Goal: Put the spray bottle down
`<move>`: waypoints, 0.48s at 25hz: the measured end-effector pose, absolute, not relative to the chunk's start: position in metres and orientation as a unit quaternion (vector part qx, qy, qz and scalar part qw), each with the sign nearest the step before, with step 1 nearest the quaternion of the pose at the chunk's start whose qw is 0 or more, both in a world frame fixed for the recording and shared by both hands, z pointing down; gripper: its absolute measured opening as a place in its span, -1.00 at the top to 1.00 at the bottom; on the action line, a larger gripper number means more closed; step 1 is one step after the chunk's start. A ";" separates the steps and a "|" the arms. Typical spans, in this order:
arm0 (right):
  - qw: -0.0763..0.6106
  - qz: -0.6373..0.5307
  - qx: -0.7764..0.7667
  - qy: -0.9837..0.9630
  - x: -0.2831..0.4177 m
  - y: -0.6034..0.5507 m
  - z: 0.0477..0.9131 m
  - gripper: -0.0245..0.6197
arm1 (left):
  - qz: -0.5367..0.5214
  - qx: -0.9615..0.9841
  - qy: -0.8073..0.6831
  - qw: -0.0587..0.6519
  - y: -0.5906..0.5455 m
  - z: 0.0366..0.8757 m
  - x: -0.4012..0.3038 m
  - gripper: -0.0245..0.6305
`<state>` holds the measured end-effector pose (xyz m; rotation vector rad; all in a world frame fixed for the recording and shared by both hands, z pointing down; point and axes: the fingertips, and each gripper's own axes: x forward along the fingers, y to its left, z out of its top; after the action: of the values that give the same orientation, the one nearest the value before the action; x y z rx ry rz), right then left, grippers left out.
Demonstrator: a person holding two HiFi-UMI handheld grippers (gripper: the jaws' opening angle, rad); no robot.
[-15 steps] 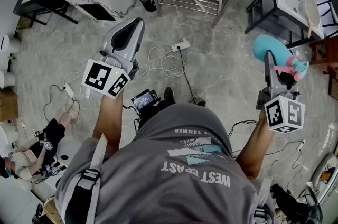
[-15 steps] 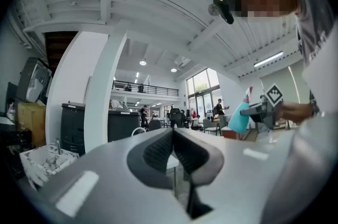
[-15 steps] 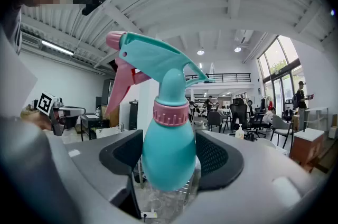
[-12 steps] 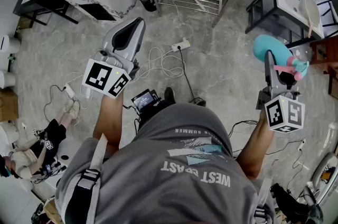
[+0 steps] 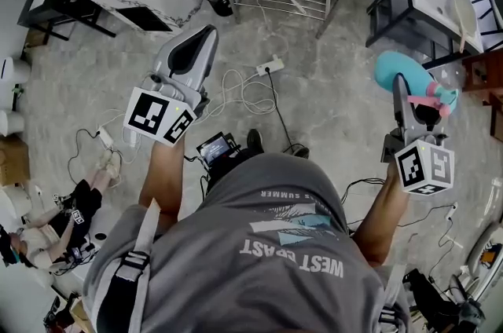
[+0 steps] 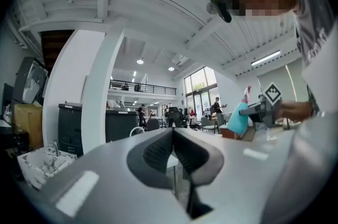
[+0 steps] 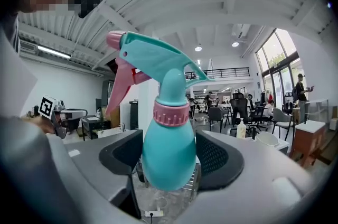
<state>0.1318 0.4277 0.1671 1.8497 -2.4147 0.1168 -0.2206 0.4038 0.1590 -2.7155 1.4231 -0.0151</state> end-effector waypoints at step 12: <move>0.052 0.051 0.606 -0.792 0.094 0.415 0.180 -0.07 | -0.022 -0.897 0.439 0.056 0.384 0.171 -0.239 0.92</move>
<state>0.0935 0.4147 0.1801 1.8419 -2.4097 0.1546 -0.2386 0.3837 0.1711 -2.7209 1.3306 -0.0674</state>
